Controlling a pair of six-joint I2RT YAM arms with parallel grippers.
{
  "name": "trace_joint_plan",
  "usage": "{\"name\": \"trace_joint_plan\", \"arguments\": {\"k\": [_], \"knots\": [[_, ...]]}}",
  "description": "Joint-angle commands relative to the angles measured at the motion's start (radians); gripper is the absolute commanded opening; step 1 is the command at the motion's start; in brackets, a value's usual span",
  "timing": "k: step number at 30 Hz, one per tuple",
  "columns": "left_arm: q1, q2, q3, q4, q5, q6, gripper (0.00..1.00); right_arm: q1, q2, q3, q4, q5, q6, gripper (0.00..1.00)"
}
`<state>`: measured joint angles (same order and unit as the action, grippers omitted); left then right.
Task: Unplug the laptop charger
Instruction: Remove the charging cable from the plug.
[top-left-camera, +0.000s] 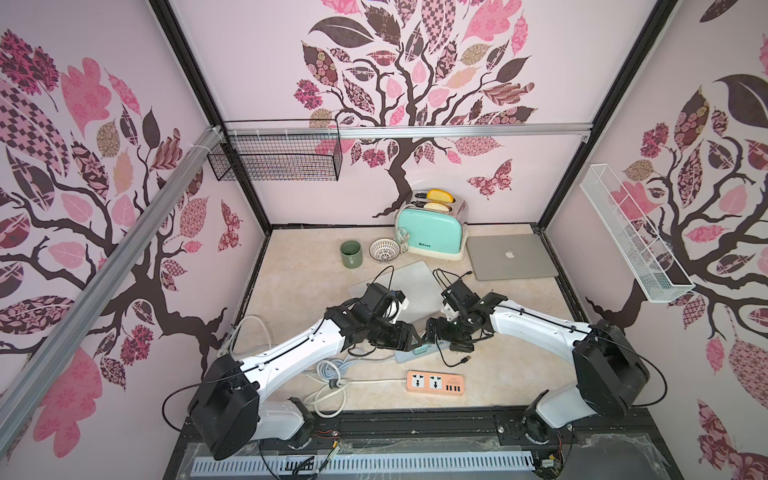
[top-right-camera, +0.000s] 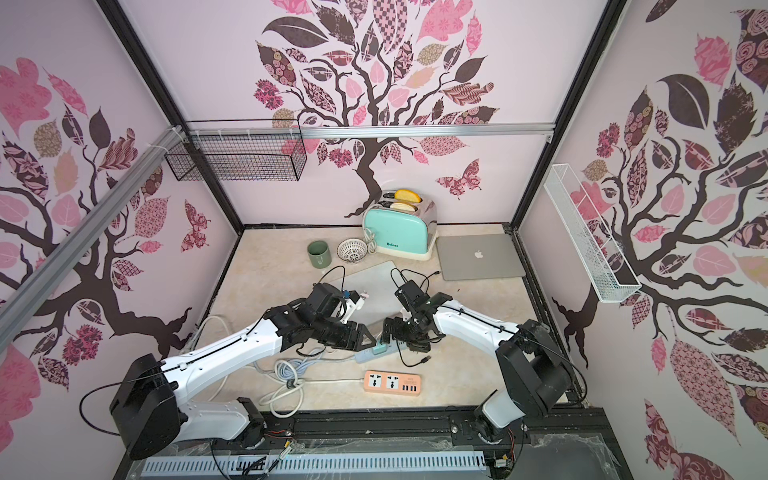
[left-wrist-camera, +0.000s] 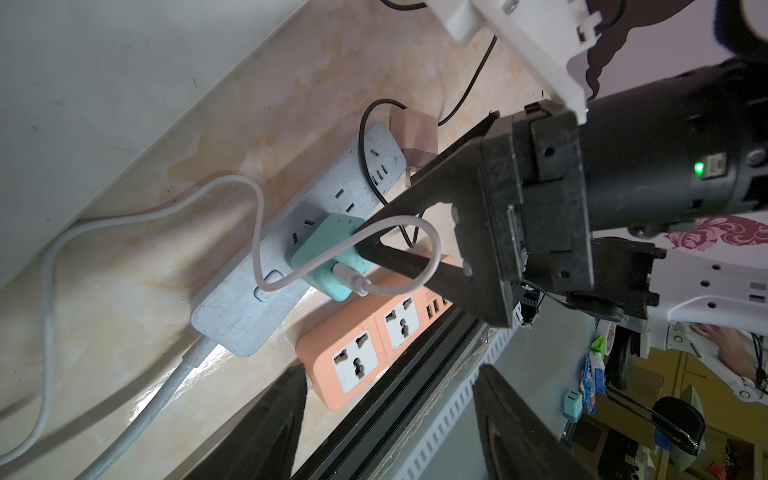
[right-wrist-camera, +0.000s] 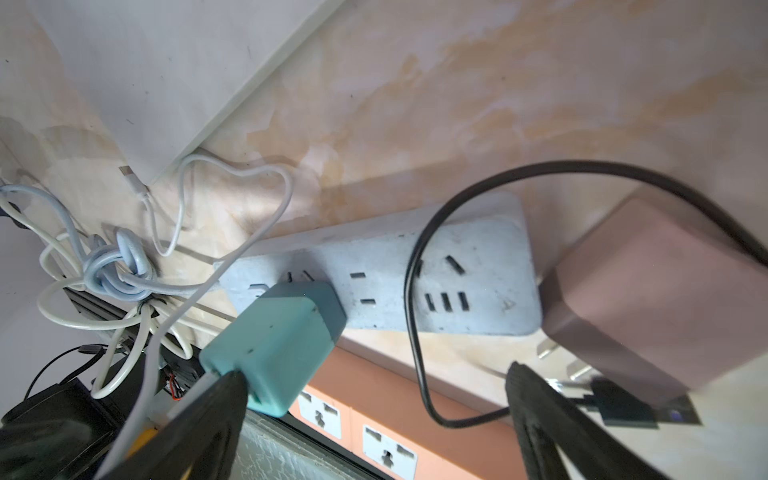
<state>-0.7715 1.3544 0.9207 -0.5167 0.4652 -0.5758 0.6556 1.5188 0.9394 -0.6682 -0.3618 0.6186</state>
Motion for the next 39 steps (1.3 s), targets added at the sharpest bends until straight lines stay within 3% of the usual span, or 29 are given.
{"name": "trace_joint_plan", "arguments": {"k": [1, 7, 18, 26, 39], "knots": [[-0.008, 0.037, 0.027, 0.03, -0.021, 0.02, 0.63, -0.004, 0.027, 0.001, -0.002, 0.003, 0.011, 0.99], [-0.014, 0.091, 0.064, 0.036, -0.071, 0.034, 0.43, -0.003, 0.04, 0.004, -0.026, 0.004, 0.014, 0.99], [-0.029, 0.185, 0.147, 0.005, -0.103, 0.088, 0.34, -0.002, 0.06, 0.009, -0.051, -0.002, 0.026, 0.99], [-0.031, 0.169, 0.154, -0.015, -0.117, 0.097, 0.0, -0.002, 0.06, -0.019, -0.027, -0.005, 0.04, 0.99], [-0.031, 0.126, 0.188, -0.05, -0.157, 0.103, 0.0, 0.05, 0.1, -0.044, -0.051, 0.063, 0.011, 0.99]]}}
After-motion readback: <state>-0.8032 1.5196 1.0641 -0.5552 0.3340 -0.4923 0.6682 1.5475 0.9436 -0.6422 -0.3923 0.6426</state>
